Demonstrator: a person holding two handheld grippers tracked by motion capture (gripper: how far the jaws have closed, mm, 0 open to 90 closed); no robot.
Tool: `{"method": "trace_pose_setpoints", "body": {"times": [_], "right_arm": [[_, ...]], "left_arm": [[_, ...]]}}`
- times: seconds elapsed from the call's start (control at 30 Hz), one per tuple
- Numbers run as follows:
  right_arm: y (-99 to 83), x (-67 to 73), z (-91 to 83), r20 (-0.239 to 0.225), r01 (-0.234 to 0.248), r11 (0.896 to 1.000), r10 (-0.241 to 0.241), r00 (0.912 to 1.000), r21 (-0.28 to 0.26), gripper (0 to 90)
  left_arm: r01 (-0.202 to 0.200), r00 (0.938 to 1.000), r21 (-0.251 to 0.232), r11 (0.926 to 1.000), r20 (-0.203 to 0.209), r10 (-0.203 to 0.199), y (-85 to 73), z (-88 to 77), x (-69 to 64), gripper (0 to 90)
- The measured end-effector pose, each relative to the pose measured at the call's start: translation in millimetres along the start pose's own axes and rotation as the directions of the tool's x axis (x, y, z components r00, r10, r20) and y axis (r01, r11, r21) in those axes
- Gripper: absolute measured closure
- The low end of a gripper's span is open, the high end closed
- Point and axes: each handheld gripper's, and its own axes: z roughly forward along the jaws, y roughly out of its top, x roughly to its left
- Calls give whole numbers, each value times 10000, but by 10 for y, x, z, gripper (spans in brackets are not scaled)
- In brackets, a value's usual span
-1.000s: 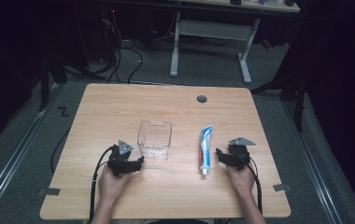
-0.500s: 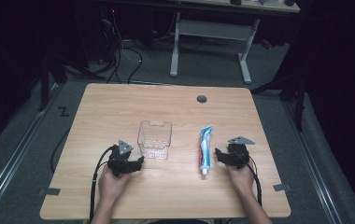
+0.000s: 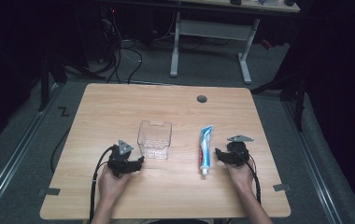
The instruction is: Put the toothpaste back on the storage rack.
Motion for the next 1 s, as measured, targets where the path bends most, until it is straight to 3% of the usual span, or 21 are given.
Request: {"method": "trace_pose_setpoints", "body": {"times": [0.13,0.3,0.5,0.67,1.0], "right_arm": [[1,-6,-40,-309,-124,9999,124,9994,-17,399],[31,33,-133,-593,-82,9986,51,9982,-526,426],[192,201,-253,-1150,303,9957,-402,9926,-871,421],[299,327,-221,-1241,609,9949,-707,9898,-806,413],[405,454,-100,-1218,816,9963,-844,9890,-278,406]], "left_arm": [[-2,10000,1,10000,-1,2,0,0,0,285],[1,10000,-2,10000,-2,-1,0,0,0,285],[1,10000,-2,10000,-1,-1,0,0,0,284],[3,10000,-2,10000,0,-3,0,0,0,284],[1,10000,-1,10000,0,-1,0,0,0,285]]}}
